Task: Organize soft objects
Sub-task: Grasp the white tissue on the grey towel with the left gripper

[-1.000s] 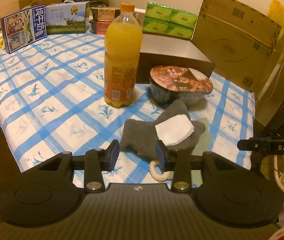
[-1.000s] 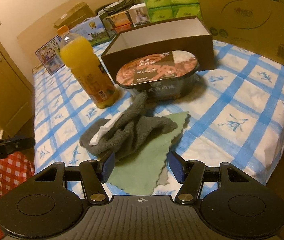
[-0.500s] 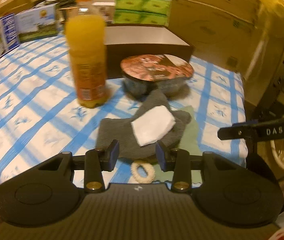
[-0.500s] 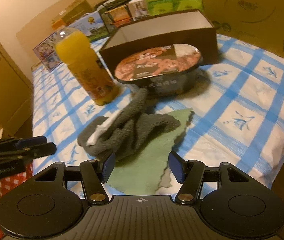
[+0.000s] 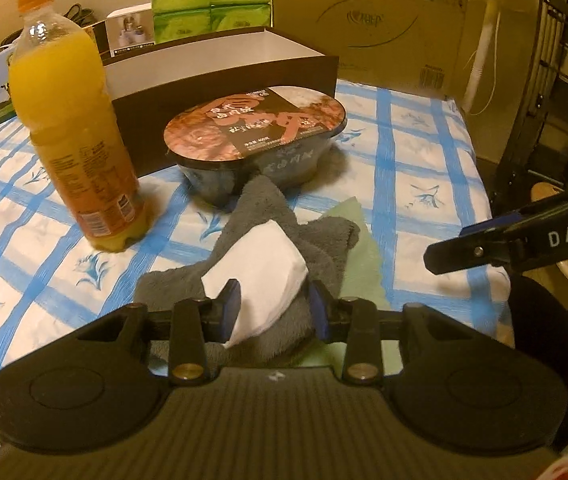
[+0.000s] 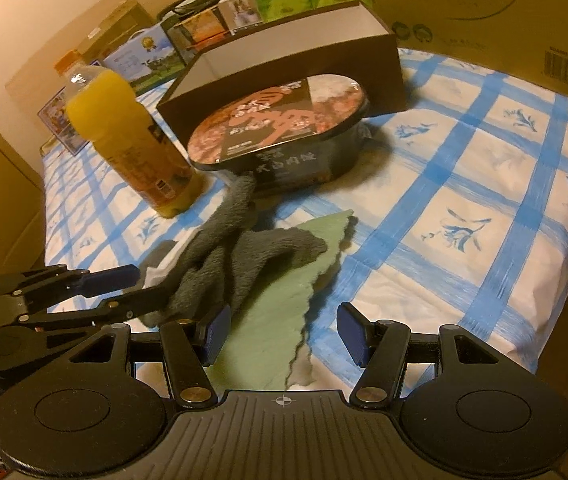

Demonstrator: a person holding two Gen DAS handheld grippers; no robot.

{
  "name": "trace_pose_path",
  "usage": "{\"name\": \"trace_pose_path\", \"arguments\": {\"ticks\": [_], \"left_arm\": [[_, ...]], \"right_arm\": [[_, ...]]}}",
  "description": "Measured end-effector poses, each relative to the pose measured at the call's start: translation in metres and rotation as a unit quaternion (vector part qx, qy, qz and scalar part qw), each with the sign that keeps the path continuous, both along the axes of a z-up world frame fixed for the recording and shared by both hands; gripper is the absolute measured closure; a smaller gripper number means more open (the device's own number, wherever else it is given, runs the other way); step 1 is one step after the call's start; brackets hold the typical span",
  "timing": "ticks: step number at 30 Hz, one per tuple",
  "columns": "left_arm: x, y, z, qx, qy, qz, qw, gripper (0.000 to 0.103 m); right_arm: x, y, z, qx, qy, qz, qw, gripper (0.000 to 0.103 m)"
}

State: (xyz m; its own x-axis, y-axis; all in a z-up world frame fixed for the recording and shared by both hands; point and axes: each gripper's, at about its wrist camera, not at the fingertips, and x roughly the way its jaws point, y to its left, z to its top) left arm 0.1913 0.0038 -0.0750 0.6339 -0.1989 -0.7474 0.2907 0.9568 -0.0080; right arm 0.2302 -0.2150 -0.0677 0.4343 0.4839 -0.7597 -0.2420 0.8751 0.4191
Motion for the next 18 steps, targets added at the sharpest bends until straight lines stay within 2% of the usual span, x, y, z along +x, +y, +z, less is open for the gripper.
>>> {"name": "trace_pose_path", "arguments": {"ticks": [5, 13, 14, 15, 18], "left_arm": [[0.005, 0.006, 0.000, -0.020, 0.001, 0.006, 0.9998, 0.087], [0.011, 0.018, -0.005, -0.072, 0.018, 0.008, 0.9972, 0.088], [0.012, 0.017, -0.007, -0.075, 0.019, 0.003, 0.9970, 0.095], [0.013, 0.015, -0.009, -0.077, 0.019, 0.001, 0.9968, 0.098], [0.014, 0.018, -0.010, -0.091, 0.017, 0.004, 0.9957, 0.099]], "right_arm": [[0.005, -0.004, -0.005, 0.000, 0.006, -0.012, 1.000, 0.043], [0.012, -0.004, -0.011, 0.000, 0.012, -0.019, 1.000, 0.043], [0.012, -0.004, -0.011, -0.001, 0.013, -0.019, 1.000, 0.043], [0.012, -0.004, -0.011, -0.002, 0.013, -0.019, 1.000, 0.043], [0.012, -0.004, -0.011, -0.003, 0.014, -0.020, 1.000, 0.043]]}}
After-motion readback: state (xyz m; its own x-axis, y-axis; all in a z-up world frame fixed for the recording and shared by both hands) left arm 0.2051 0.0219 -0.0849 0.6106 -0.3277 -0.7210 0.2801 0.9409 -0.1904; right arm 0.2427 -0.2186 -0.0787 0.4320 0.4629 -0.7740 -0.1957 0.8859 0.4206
